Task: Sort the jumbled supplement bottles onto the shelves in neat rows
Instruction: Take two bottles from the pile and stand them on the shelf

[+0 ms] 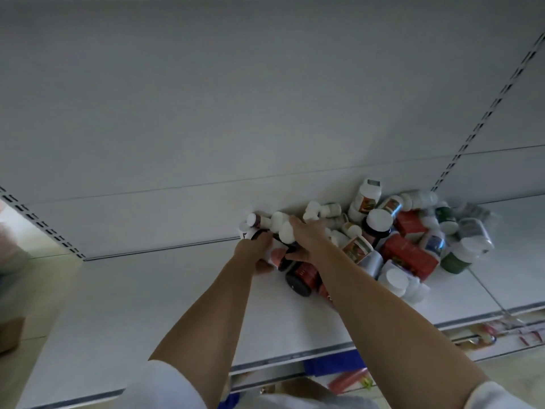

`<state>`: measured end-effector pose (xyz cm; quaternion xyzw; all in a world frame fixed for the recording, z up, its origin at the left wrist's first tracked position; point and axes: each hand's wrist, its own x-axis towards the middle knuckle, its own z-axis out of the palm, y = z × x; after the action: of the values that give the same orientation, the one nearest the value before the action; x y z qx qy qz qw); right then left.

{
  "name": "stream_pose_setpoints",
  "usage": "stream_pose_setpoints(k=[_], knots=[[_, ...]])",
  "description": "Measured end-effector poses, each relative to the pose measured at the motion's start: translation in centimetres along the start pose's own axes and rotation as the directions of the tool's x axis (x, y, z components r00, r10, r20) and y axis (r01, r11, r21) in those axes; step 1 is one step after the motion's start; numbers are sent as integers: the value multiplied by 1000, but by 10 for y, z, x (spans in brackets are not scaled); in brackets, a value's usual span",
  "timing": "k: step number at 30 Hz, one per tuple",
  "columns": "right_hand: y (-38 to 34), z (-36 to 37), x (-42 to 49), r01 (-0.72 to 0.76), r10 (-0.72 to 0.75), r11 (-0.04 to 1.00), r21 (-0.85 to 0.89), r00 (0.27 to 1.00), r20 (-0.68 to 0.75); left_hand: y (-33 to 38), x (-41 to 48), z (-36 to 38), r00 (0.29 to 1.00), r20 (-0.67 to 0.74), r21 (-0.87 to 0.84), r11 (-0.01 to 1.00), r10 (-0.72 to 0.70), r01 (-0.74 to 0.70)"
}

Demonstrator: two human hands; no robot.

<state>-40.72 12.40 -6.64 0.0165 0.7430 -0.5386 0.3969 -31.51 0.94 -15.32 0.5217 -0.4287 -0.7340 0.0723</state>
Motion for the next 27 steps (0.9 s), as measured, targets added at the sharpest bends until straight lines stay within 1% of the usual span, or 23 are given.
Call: stream_pose_setpoints(k=[1, 3, 5, 8, 11, 13, 15, 17, 19, 21, 23, 24, 27], knots=[[1, 0, 1, 4, -4, 1000, 10, 1000, 5, 8, -38, 2, 999, -28, 32, 999, 41, -40], [-1, -2, -4, -28, 24, 995, 98, 999, 36, 9, -65, -2, 993, -75, 46, 995, 91, -88], [-3, -5, -14, -77, 62, 976, 202, 995, 84, 7, -84, -11, 987, -91, -18, 990, 135, -137], [-4, -10, -38, -106, 63, 964, 244, 982, 177, 0, -98, -28, 969, -133, -90, 972, 206, -219], [-2, -11, -63, -30, -22, 972, 234, 975, 219, 4, -138, -39, 956, -171, -45, 968, 237, -248], [2, -9, -82, 40, -109, 959, 279, 965, 239, 5, -157, -50, 952, -176, -20, 966, 250, -257], [9, -6, -99, 97, -181, 949, 299, 946, 269, 6, -173, -61, 941, -172, -44, 952, 290, -302], [15, -1, -116, 146, -223, 957, 251, 924, 310, 8, -184, -69, 924, -171, -61, 933, 341, -355], [21, 5, -132, 176, -246, 960, 218, 903, 352, 10, -197, -74, 925, -128, -84, 926, 358, -369], [28, 9, -145, 216, -286, 953, 212, 871, 400, 11, -210, -80, 923, -27, -106, 917, 384, -384], [34, 7, -159, 270, -335, 941, 204, 833, 440, 10, -226, -89, 914, 28, -109, 910, 404, -399], [37, 6, -167, 268, -342, 938, 220, 817, 464, 9, -234, -94, 913, 44, -113, 910, 406, -399], [35, 2, -199, 178, -313, 943, 283, 767, 560, 7, -259, -105, 890, 91, -99, 894, 446, -438]])
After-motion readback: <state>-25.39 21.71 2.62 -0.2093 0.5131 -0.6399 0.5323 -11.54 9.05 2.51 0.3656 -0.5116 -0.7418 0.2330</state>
